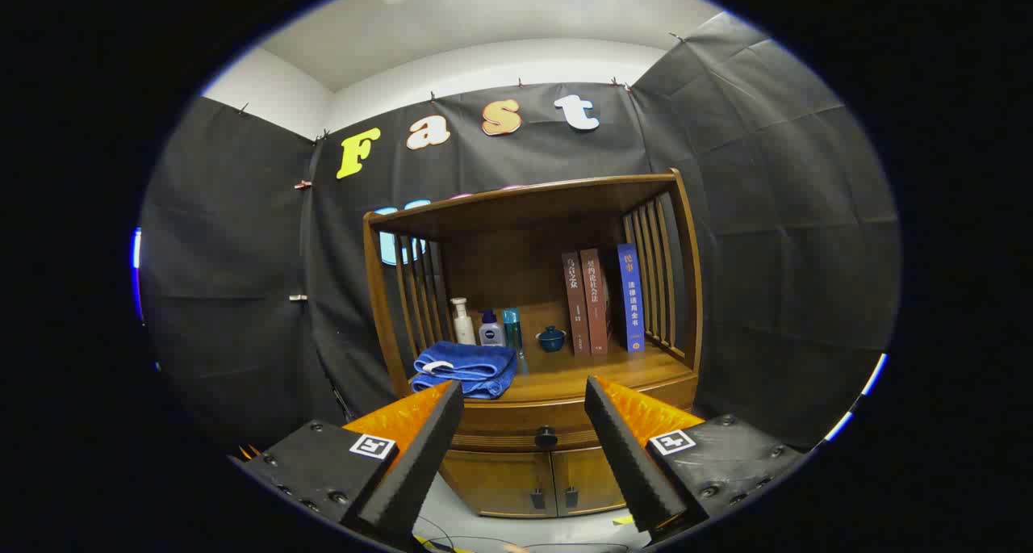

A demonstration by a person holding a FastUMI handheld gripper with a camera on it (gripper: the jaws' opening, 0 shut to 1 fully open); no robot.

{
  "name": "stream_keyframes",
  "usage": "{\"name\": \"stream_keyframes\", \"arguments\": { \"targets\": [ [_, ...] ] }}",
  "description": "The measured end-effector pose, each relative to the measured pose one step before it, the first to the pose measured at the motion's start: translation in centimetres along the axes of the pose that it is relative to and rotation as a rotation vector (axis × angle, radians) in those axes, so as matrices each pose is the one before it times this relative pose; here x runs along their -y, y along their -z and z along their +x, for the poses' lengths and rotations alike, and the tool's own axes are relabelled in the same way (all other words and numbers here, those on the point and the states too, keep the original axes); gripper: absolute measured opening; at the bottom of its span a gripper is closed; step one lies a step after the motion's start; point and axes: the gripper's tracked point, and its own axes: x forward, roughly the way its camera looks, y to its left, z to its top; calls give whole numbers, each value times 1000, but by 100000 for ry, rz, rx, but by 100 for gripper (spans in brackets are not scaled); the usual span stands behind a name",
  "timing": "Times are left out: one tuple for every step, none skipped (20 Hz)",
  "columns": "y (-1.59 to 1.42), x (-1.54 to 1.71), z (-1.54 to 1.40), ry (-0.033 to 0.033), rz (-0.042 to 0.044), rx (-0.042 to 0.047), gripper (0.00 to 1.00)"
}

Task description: Pull open the drawer, take out the items inside it, and place them on the countertop above the cabinet.

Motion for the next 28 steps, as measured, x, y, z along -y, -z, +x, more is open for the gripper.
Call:
{"name": "stream_keyframes", "arguments": {
  "targets": [
    [-202, -17, -221, -57, 64, 636, 99],
    [-42, -40, -220, -63, 409, 450, 99],
    [-12, -31, -103, 13, 378, 66, 99],
    [82, 133, 5, 84, -136, -600, 98],
    [236, 109, 22, 136, -300, -753, 98],
    [110, 83, 26, 68, -263, -758, 98],
    [42, 92, -85, -25, -140, -540, 98],
    [42, -63, -32, -345, -76, -335, 98],
    [59, -94, -134, -215, -208, -143, 98],
    [32, -83, -8, 99, -547, -295, 98],
    [76, 89, -49, 36, -586, -404, 99],
    [-29, -25, -5, -93, -293, -89, 99],
    [-93, -29, 9, -25, 63, 36, 98],
    [-59, -3, 38, -86, 233, 2, 98],
    [-7, 6, 78, 70, -29, -76, 98],
    [20, 49, -75, -22, -178, 1, 99],
    [-27, 50, -37, 29, -172, 89, 99],
    [-23, 36, 29, 97, -91, 62, 99],
    [-30, -62, -16, 0, 73, 96, 99],
    [11, -9, -22, -20, 35, -79, 99],
    [89, -113, 152, 6, -63, -208, 98],
    [110, -4, 118, 124, -241, -445, 98],
    [208, 3, 97, 101, -422, -551, 98],
    [213, -59, 166, -54, -541, -587, 99],
    [164, -63, 209, -19, -481, -367, 99],
    [150, -84, 288, -13, -336, -234, 99],
    [247, -1, 262, 113, -331, -359, 99],
    [238, 49, 478, 74, -187, -406, 99]
  ]
}}
